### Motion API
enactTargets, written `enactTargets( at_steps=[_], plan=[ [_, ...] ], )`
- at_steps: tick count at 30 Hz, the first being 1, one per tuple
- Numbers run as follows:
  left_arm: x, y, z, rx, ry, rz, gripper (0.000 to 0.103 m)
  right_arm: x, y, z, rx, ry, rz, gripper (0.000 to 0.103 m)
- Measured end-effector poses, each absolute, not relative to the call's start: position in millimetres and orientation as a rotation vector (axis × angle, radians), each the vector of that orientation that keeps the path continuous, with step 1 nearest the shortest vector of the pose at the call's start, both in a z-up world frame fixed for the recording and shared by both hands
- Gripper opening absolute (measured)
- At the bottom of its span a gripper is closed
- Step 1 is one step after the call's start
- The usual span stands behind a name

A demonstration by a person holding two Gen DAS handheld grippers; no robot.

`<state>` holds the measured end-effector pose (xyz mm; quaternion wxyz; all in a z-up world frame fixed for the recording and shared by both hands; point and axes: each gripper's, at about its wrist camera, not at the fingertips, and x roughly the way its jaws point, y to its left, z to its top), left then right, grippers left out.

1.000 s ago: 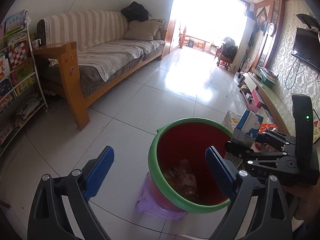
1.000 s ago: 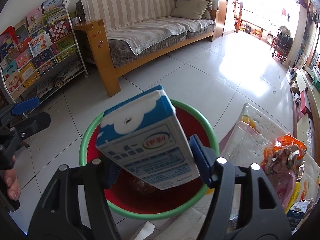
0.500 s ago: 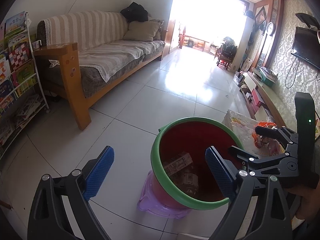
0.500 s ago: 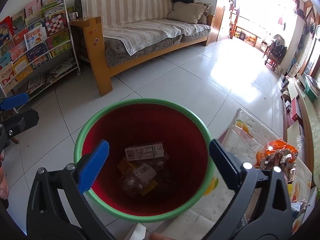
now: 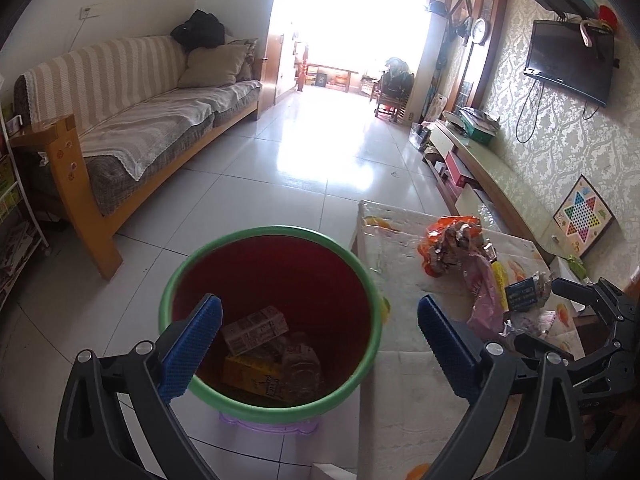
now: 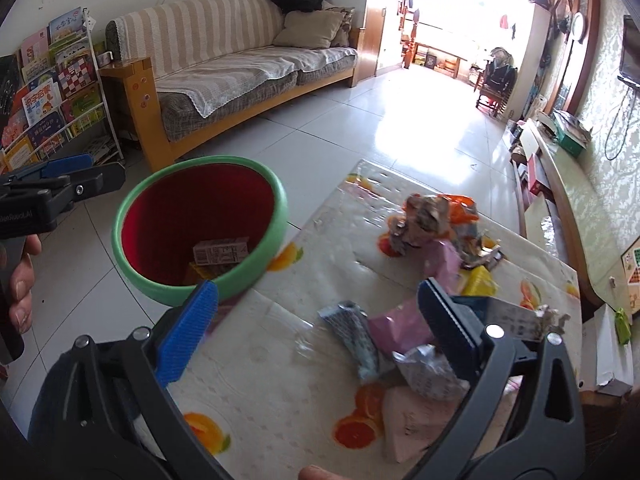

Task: Collect trash
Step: 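Grasp the grey snack wrapper with the left gripper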

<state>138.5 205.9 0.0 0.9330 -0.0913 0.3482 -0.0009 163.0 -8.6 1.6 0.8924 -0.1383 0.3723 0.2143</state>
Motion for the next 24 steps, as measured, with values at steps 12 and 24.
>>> enactTargets(
  at_steps=[12, 24],
  plan=[
    [160, 62, -34, -0.070, 0.839, -0.192, 0.095, 149, -156, 7, -0.192, 0.772, 0.242, 0.098],
    [198, 21, -104, -0.037, 1.026, -0.126, 0.094, 134, -240, -12, -0.105, 0.801, 0.151, 0.098]
  ],
)
